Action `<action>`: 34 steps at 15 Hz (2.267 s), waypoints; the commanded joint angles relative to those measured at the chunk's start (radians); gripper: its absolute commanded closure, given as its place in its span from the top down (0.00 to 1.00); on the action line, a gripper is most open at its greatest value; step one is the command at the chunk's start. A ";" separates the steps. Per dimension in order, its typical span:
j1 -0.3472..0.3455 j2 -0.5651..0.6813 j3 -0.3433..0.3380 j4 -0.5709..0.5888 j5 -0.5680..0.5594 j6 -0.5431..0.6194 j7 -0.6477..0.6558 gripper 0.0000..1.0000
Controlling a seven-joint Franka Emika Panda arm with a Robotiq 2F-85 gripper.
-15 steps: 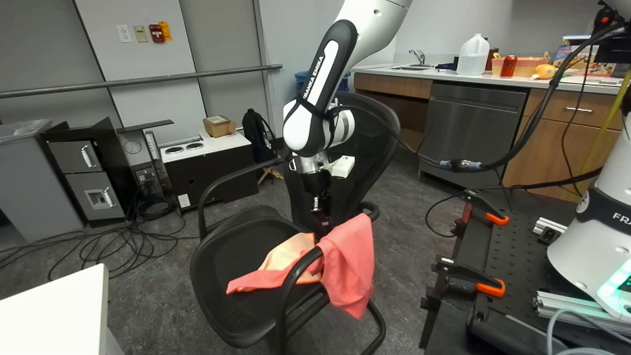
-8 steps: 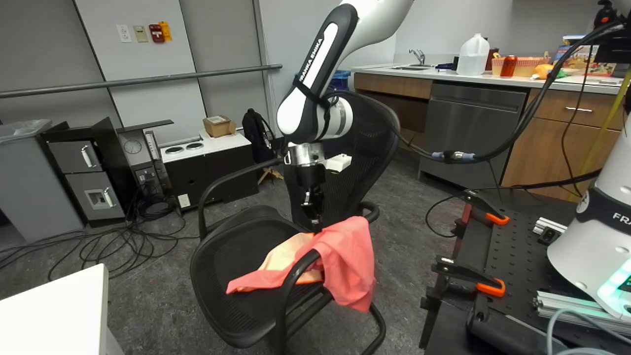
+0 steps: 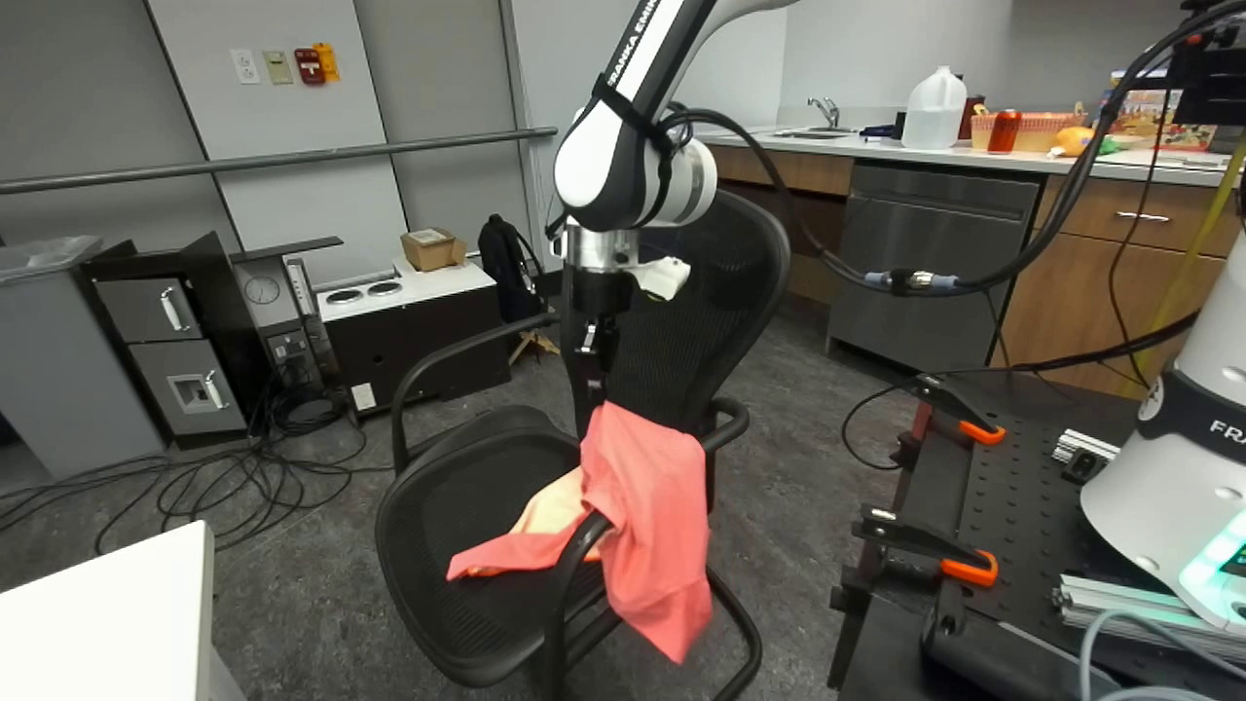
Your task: Put the orange cloth on the chair head rest
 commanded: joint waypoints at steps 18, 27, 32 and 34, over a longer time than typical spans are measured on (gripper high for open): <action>-0.233 -0.724 0.225 -0.285 0.438 0.423 -0.145 0.00; -0.224 -0.959 -0.046 -0.340 0.515 0.377 -0.184 0.00; -0.222 -0.989 -0.176 -0.319 0.502 0.414 -0.176 0.00; -0.218 -0.955 -0.214 -0.296 0.497 0.425 -0.174 0.00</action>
